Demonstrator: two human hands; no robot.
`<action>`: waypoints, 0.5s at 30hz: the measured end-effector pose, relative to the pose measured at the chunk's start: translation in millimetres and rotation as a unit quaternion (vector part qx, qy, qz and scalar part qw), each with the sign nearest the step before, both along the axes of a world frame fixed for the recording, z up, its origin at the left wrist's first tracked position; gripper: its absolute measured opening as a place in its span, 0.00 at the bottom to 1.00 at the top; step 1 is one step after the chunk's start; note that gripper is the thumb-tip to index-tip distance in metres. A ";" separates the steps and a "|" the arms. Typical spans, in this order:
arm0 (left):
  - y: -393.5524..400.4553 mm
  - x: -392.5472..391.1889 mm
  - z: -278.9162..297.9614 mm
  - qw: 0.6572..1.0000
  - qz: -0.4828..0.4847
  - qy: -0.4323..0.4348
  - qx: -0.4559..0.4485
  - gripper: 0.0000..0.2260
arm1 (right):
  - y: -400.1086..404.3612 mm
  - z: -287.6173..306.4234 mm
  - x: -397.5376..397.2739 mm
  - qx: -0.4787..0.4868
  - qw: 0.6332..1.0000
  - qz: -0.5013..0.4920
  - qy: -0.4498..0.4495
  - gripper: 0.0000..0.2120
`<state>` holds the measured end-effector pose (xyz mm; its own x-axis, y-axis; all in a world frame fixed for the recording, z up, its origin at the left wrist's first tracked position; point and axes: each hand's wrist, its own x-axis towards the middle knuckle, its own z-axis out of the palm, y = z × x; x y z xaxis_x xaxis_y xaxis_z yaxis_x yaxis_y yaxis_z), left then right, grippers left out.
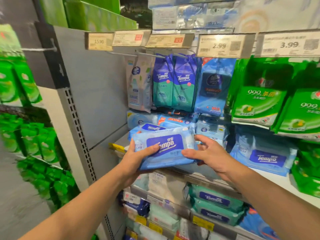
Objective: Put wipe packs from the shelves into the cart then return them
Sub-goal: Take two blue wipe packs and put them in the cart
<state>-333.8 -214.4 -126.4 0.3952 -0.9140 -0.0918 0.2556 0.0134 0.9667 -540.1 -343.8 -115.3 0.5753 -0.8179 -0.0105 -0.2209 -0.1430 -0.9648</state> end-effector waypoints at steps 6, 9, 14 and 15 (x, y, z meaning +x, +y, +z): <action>26.8 46.3 -18.2 0.999 0.026 0.038 -0.019 0.32 | 1.2 17.7 46.7 0.201 0.979 0.010 -0.019 0.28; 35.1 65.4 -23.3 0.998 0.028 0.047 -0.037 0.30 | -15.5 10.7 71.0 0.231 0.970 -0.080 -0.001 0.28; 45.8 101.0 -32.7 0.997 0.018 0.057 -0.056 0.41 | -33.1 -8.8 114.9 0.236 0.957 -0.157 0.064 0.20; 48.0 107.2 -34.6 0.997 0.015 0.056 -0.057 0.42 | -33.1 -10.3 124.0 0.246 0.954 -0.154 0.079 0.21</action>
<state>-226.6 -166.4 -161.0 0.4148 -0.9093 -0.0338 0.3595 0.1297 0.9241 -416.1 -376.8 -125.7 0.2678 -0.8214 -0.5035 -0.3274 0.4139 -0.8494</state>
